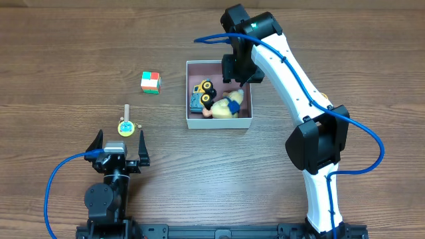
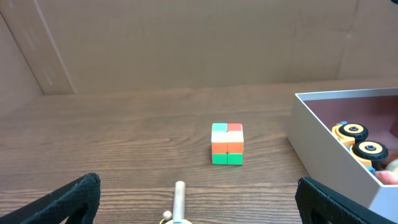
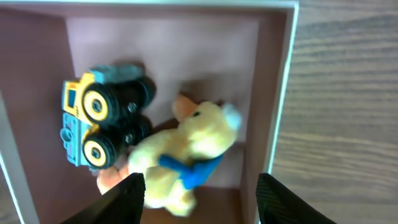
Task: Pack container
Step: 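Move right gripper to the yellow round toy and grasp it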
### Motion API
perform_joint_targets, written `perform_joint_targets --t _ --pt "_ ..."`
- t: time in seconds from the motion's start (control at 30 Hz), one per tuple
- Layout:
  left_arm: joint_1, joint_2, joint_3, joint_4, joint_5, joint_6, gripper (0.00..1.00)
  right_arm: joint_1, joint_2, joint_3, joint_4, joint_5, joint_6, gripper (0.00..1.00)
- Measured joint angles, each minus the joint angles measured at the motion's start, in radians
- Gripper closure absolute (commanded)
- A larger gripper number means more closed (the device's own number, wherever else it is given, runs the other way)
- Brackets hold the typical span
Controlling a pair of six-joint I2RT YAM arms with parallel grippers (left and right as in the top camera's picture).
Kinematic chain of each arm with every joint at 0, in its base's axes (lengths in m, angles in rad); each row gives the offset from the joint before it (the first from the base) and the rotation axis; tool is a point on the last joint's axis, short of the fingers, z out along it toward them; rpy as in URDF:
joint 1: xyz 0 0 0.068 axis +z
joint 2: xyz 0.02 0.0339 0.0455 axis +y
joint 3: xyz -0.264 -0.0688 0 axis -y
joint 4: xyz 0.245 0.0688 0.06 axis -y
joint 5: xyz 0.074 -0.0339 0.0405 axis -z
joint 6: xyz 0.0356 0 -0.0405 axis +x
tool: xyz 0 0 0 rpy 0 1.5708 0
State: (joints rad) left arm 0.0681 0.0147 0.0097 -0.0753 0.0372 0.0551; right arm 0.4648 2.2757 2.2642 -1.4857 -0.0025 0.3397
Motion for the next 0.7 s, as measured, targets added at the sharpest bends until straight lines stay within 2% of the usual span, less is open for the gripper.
perform_joint_targets --t 0.13,0.17,0.2,0.27,0.33,0.47,0.5,0.7 --pt "0.000 0.000 0.000 0.000 0.000 0.000 0.00 0.000 0.000 0.000 0.010 0.005 0.003 0.30" --pt "0.000 0.000 0.000 0.000 0.000 0.000 0.00 0.000 0.000 0.000 0.004 0.014 0.002 0.23" --pt "0.000 0.000 0.000 0.000 0.000 0.000 0.00 -0.002 0.000 0.000 -0.011 0.028 -0.001 0.20" --pt "0.000 0.000 0.000 0.000 0.000 0.000 0.00 -0.011 0.000 0.012 -0.061 0.056 -0.001 0.19" --pt "0.000 0.000 0.000 0.000 0.000 0.000 0.00 -0.040 0.000 0.058 -0.141 0.095 0.006 0.00" --pt "0.000 0.000 0.000 0.000 0.000 0.000 0.00 -0.157 -0.003 0.180 -0.204 0.145 0.033 0.00" --pt "0.000 0.000 0.000 0.000 0.000 0.000 0.00 -0.235 -0.010 0.198 -0.205 0.154 0.050 0.00" --pt "0.000 0.000 0.000 0.000 0.000 0.000 0.00 -0.487 -0.012 0.167 -0.205 0.123 0.114 0.00"
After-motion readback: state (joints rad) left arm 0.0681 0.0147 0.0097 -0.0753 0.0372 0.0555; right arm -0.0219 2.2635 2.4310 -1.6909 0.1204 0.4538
